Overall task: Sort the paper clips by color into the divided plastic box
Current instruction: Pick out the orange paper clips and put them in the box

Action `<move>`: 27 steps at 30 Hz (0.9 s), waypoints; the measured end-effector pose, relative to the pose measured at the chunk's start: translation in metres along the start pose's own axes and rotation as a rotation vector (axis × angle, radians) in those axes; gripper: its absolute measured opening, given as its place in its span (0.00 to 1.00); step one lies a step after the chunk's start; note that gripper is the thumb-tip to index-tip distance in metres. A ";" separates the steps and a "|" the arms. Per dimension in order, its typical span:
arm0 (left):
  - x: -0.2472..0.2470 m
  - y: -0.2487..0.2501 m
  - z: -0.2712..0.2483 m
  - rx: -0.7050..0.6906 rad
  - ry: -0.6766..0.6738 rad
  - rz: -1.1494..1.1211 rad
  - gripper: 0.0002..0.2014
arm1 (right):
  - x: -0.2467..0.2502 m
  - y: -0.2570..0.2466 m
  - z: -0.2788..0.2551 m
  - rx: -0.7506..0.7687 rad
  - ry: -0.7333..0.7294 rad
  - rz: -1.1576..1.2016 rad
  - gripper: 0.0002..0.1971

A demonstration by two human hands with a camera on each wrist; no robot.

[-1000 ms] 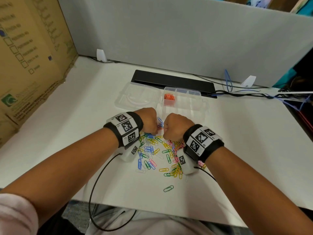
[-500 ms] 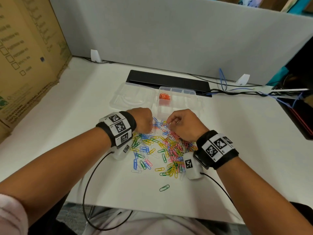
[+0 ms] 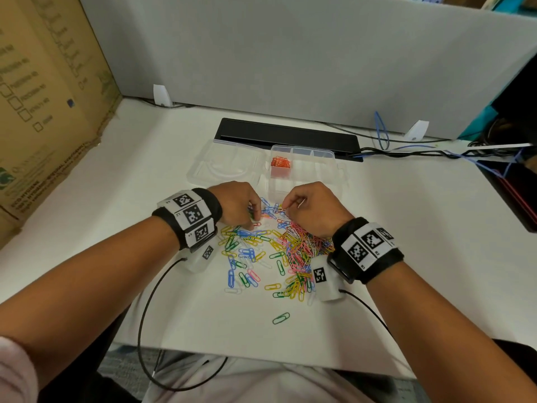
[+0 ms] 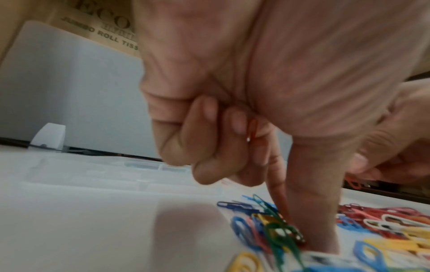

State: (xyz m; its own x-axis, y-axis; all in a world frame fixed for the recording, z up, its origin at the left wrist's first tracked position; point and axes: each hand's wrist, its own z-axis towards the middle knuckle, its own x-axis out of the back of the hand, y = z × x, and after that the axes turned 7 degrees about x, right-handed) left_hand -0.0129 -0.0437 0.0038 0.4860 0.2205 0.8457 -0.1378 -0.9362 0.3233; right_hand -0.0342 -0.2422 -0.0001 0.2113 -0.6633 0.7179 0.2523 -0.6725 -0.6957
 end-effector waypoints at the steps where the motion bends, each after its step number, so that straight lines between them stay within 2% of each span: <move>1: -0.001 0.001 0.001 -0.004 0.007 0.000 0.05 | 0.001 -0.001 0.003 -0.008 -0.015 -0.016 0.10; 5: -0.003 0.002 0.004 -0.047 0.026 -0.052 0.02 | -0.001 -0.012 0.015 -0.051 -0.141 -0.141 0.11; 9: -0.003 0.000 0.003 -0.052 0.031 -0.075 0.04 | -0.007 -0.025 0.021 -0.031 -0.286 -0.300 0.10; 13: 0.000 -0.006 0.000 -0.045 0.027 -0.047 0.04 | -0.006 -0.027 0.021 -0.037 -0.349 -0.357 0.10; 15: -0.001 -0.007 -0.003 -0.052 0.042 -0.005 0.01 | 0.000 -0.023 0.021 -0.046 -0.313 -0.265 0.11; 18: -0.005 -0.006 -0.008 -0.050 0.030 0.117 0.03 | 0.011 -0.018 0.022 -0.060 -0.176 -0.106 0.09; 22: -0.004 -0.001 -0.012 -0.057 -0.035 0.210 0.07 | 0.013 -0.012 0.018 -0.050 -0.101 -0.075 0.09; 24: 0.001 -0.001 -0.014 -0.057 -0.048 0.085 0.08 | 0.012 -0.012 0.015 -0.048 -0.092 -0.047 0.10; 27: 0.009 -0.006 -0.011 -0.060 -0.073 -0.255 0.07 | 0.011 -0.014 0.013 -0.052 -0.068 0.023 0.10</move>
State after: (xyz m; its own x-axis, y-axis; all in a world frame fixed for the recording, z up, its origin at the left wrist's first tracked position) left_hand -0.0173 -0.0326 0.0144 0.5722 0.4251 0.7014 -0.0530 -0.8342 0.5489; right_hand -0.0229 -0.2358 0.0173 0.2808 -0.6562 0.7004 0.1980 -0.6745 -0.7113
